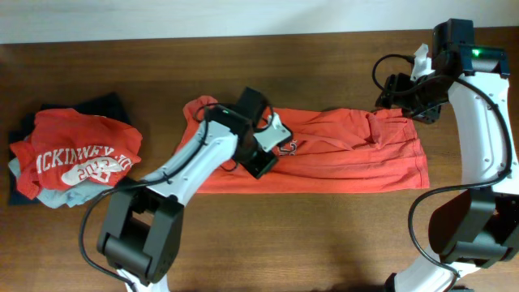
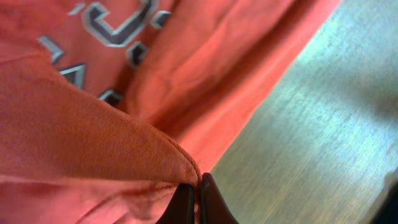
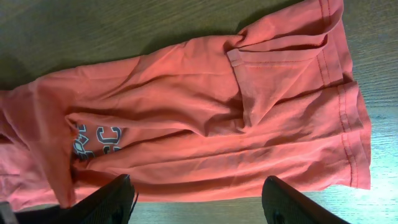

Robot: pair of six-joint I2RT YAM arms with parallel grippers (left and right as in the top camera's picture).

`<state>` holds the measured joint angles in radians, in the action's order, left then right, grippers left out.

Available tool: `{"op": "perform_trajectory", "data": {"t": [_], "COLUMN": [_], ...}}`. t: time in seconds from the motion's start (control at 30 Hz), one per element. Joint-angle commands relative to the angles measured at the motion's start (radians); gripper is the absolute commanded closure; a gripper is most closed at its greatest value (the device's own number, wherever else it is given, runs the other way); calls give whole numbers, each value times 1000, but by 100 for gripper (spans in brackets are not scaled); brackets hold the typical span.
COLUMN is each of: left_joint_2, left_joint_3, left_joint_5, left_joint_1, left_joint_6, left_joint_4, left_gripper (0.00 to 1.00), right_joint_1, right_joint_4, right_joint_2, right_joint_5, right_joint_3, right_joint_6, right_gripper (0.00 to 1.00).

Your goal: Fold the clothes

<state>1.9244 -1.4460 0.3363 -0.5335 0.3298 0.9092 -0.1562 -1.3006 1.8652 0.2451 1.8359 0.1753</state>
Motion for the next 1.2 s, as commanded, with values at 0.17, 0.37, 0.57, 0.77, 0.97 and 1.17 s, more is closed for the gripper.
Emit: {"op": "perform_trajectory", "data": {"t": [0.17, 0.37, 0.57, 0.77, 0.97, 1.17], "left_joint_2": [0, 0, 37, 124, 130, 124], "left_joint_3": [-15, -14, -13, -13, -19, -133], "left_joint_5": [-342, -392, -349, -180, -168, -168], "left_joint_1": [-17, 82, 179, 214, 215, 249], "left_joint_6": [-148, -213, -213, -208, -209, -209], "left_joint_4": [32, 25, -4, 8, 45, 184], "left_gripper": [32, 28, 32, 52, 92, 99], "right_joint_1": [6, 6, 6, 6, 6, 6], "right_joint_4": [-1, -1, -1, -1, 0, 2], "right_joint_2": [-30, -30, -30, -30, -30, -30], "right_joint_5": [5, 5, 6, 5, 5, 5], "right_joint_3": [8, 8, 8, 8, 8, 8], "right_joint_6": [-10, -10, -10, -10, -10, -10], "right_gripper": [29, 29, 29, 29, 29, 29]}}
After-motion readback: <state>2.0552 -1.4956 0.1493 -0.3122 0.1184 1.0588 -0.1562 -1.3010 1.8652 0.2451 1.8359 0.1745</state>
